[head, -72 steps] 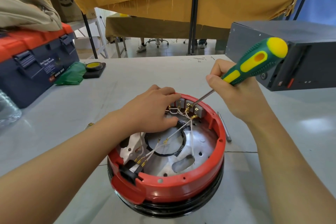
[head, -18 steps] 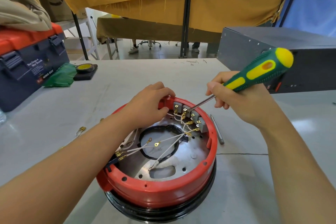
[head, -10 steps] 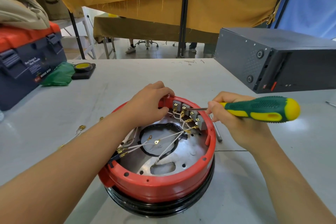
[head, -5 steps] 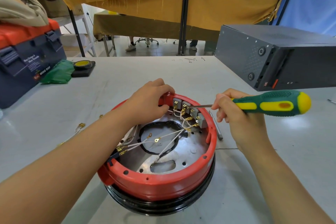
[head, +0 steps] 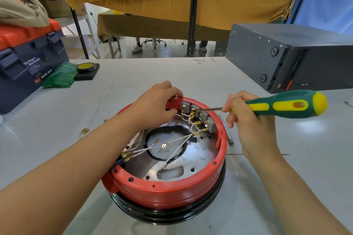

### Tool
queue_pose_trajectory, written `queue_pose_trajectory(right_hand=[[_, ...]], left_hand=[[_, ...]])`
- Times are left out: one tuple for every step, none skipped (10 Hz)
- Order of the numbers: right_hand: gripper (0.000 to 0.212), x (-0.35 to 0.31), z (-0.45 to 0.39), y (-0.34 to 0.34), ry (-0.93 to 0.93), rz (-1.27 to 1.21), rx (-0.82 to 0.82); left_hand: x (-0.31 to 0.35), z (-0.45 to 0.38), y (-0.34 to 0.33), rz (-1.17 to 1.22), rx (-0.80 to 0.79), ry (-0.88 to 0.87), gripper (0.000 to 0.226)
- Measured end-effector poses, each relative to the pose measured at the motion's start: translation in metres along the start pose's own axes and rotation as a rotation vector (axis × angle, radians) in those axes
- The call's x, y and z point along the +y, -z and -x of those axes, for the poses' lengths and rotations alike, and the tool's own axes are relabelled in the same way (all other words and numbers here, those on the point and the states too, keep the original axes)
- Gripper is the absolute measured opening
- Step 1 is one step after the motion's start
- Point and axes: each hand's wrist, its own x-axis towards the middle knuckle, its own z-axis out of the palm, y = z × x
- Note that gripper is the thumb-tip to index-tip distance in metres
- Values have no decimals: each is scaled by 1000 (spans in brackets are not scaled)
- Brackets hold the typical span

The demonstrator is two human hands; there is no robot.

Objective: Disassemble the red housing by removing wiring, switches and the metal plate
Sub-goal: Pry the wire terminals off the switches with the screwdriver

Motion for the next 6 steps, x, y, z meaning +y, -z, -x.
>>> queue_pose_trajectory(right_hand=[[26,-2,3,-2,1,-16,26],[28,-3,6,-2,41,19,1],[31,-5,8,1,123,89,-82],[31,-9,8,5,185,146,-133],[32,-10,6,6,210,176,-158],[33,-9,6,6,221,182,-162]], left_hand=[[1,0,0,-6,-2,4,41],[1,0,0,-7,-2,5,41],[1,0,1,-10,-2,8,41],[1,0,1,-10,-5,8,41],[1,0,1,-7,-6,7,41],[1,0,1,-12,-7,8,41]])
